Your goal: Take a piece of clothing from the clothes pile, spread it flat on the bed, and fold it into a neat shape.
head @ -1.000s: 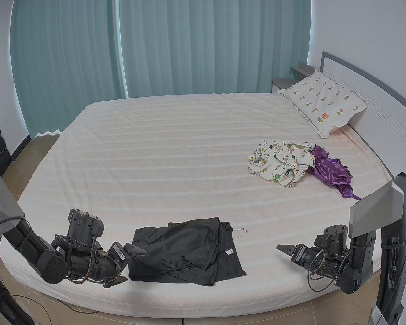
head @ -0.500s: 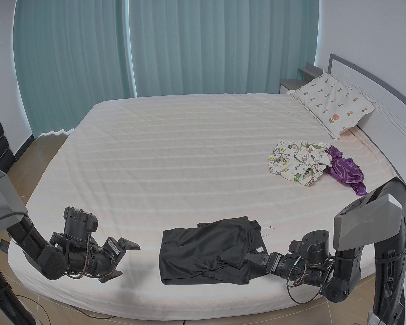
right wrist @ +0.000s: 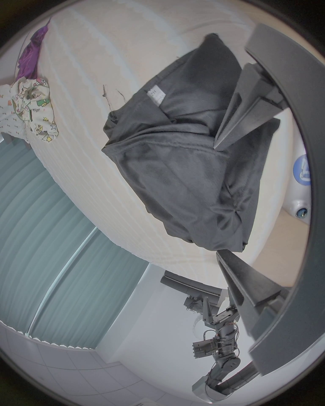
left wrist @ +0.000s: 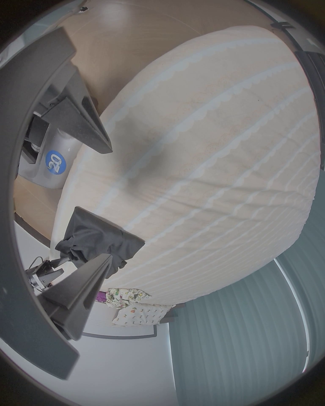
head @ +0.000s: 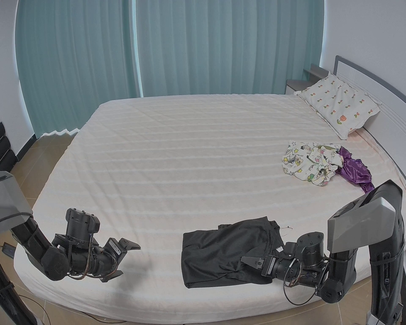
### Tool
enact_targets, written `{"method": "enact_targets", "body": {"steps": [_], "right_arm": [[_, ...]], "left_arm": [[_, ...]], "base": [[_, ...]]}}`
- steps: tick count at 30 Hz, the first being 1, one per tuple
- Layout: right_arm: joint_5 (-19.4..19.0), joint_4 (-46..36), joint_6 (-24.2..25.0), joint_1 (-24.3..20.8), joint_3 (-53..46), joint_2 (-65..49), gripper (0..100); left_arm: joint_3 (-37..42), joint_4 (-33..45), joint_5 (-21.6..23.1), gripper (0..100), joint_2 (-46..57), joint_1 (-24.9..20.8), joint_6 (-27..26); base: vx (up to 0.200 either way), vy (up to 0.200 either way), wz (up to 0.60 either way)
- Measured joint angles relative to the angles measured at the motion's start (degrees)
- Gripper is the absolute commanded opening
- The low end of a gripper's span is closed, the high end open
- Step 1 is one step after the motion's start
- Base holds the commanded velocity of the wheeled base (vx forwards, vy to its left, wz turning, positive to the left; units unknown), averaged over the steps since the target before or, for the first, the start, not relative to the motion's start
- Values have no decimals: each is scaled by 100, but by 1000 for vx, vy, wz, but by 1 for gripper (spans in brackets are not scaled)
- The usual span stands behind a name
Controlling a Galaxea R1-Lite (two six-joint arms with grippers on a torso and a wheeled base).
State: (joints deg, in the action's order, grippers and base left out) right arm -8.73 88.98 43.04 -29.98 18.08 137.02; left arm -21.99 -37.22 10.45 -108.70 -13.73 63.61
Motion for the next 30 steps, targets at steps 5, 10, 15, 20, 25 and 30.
{"method": "enact_targets", "body": {"steps": [5,10,15,20,25,30], "right_arm": [[-5,-2,-319,49,41,94,100],[-7,-9,-858,104,295,239,100],[-2,-52,-913,156,333,325,100],[22,-308,-936,178,344,339,100],[44,-407,-1037,178,336,317,100],[154,-591,-1125,158,366,311,100]], "left_arm": [[9,-15,-11,100,-30,1,0],[13,-13,-7,100,-37,0,-2],[13,-11,6,100,-56,11,-9],[26,-13,6,100,-67,6,-11],[41,-11,22,100,-74,0,-9],[46,-83,2,100,-135,-11,-9]], "base": [[0,0,0],[0,0,0],[0,0,0],[0,0,0],[0,0,0],[0,0,0]]}}
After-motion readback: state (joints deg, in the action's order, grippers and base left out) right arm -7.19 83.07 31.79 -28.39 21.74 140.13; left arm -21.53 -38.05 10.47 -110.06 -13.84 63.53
